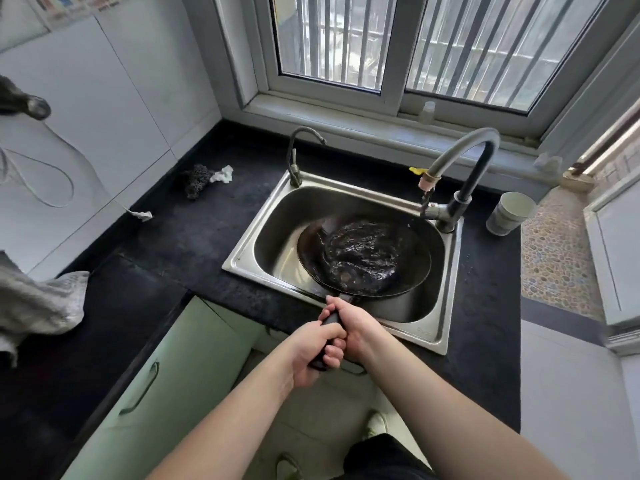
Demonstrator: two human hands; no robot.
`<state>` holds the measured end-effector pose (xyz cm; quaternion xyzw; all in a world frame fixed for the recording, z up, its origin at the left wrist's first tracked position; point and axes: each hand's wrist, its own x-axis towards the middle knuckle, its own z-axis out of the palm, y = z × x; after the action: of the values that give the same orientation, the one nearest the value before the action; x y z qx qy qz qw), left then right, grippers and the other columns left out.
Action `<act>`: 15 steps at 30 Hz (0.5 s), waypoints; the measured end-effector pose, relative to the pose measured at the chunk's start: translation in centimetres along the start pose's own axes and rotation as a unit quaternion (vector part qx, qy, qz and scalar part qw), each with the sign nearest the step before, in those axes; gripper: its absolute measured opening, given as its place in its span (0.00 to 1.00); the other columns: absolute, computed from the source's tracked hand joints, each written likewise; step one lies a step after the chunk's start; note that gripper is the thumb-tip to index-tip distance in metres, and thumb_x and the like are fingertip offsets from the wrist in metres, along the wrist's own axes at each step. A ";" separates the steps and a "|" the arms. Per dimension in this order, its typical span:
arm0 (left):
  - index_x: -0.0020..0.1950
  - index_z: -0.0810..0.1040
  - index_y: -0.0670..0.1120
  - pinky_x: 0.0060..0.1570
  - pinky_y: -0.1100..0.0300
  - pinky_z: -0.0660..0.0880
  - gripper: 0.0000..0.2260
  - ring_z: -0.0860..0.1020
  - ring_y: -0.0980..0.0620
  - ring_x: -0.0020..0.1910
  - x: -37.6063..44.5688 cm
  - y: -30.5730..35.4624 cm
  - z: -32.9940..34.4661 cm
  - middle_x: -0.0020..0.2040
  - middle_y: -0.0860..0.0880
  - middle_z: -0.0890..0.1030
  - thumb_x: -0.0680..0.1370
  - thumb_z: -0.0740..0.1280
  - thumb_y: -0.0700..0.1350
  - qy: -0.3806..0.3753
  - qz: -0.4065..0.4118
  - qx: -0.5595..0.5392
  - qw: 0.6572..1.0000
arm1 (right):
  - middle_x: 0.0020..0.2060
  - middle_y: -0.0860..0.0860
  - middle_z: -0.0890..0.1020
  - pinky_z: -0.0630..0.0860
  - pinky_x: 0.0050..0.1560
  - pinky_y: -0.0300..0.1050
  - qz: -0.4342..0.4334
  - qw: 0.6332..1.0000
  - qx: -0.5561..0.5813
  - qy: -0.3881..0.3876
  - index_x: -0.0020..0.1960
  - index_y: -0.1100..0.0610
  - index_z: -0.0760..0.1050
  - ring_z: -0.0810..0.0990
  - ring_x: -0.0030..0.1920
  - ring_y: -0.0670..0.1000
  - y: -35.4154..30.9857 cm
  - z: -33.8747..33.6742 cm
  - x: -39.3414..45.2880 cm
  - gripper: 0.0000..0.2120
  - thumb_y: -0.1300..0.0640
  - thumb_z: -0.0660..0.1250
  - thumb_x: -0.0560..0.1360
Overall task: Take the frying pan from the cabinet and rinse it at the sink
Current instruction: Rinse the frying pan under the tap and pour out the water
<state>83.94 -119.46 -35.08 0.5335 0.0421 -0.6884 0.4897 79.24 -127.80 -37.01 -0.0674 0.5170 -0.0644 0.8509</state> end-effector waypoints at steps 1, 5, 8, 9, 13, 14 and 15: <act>0.44 0.66 0.50 0.14 0.71 0.56 0.11 0.62 0.60 0.16 -0.5 0.3 -0.3 0.25 0.51 0.66 0.79 0.56 0.34 -0.009 -0.011 -0.019 1.000 | 0.21 0.48 0.71 0.68 0.19 0.31 -0.008 1.000 -0.007 0.006 0.29 0.55 0.64 0.71 0.16 0.46 0.4 0.4 -0.2 0.21 0.53 0.63 0.80; 0.38 0.66 0.50 0.13 0.72 0.56 0.14 0.62 0.61 0.16 -2.1 0.7 -1.5 0.25 0.52 0.65 0.80 0.57 0.35 -0.048 -0.056 -0.092 0.993 | 0.21 0.49 0.72 0.66 0.19 0.30 -0.060 0.996 -0.054 0.040 0.31 0.56 0.66 0.71 0.16 0.45 1.5 1.2 -0.8 0.21 0.50 0.62 0.80; 0.37 0.66 0.50 0.14 0.72 0.57 0.14 0.62 0.61 0.15 -2.7 0.4 -2.1 0.24 0.52 0.65 0.80 0.57 0.36 -0.072 -0.071 -0.124 0.987 | 0.19 0.51 0.73 0.65 0.19 0.33 -0.084 0.990 -0.102 0.059 0.31 0.57 0.66 0.70 0.16 0.46 2.2 1.4 -1.4 0.21 0.50 0.61 0.81; 0.37 0.66 0.50 0.13 0.72 0.57 0.14 0.62 0.61 0.15 -2.8 0.3 -2.3 0.24 0.52 0.65 0.80 0.57 0.35 -0.077 -0.074 -0.125 0.986 | 0.19 0.51 0.73 0.66 0.19 0.33 -0.086 0.989 -0.106 0.063 0.31 0.57 0.66 0.70 0.17 0.46 2.5 1.3 -1.5 0.21 0.50 0.61 0.81; 0.36 0.65 0.49 0.13 0.72 0.57 0.14 0.63 0.61 0.15 -3.4 -0.1 -2.7 0.24 0.52 0.65 0.79 0.56 0.36 -0.092 -0.082 -0.117 0.986 | 0.19 0.51 0.74 0.66 0.19 0.32 -0.098 0.986 -0.110 0.080 0.31 0.58 0.67 0.71 0.17 0.46 3.3 1.3 -1.7 0.21 0.50 0.62 0.80; 0.36 0.65 0.49 0.13 0.72 0.57 0.14 0.63 0.61 0.15 -3.5 -0.2 -2.8 0.24 0.52 0.65 0.79 0.57 0.36 -0.093 -0.082 -0.116 0.985 | 0.19 0.51 0.74 0.66 0.19 0.32 -0.102 0.985 -0.111 0.082 0.31 0.58 0.67 0.71 0.17 0.46 3.4 1.3 -1.8 0.21 0.50 0.62 0.80; 0.36 0.65 0.50 0.13 0.72 0.57 0.14 0.62 0.61 0.15 -3.6 -0.1 -2.9 0.24 0.52 0.65 0.79 0.57 0.36 -0.093 -0.083 -0.117 0.985 | 0.19 0.51 0.74 0.66 0.19 0.32 -0.105 0.985 -0.112 0.083 0.31 0.58 0.68 0.71 0.17 0.46 3.4 1.4 -1.8 0.21 0.50 0.63 0.80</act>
<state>85.67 -115.43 -33.58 0.4011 0.1206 -0.7634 0.4918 79.79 -124.02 -35.43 -0.2103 0.5802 -0.1005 0.7804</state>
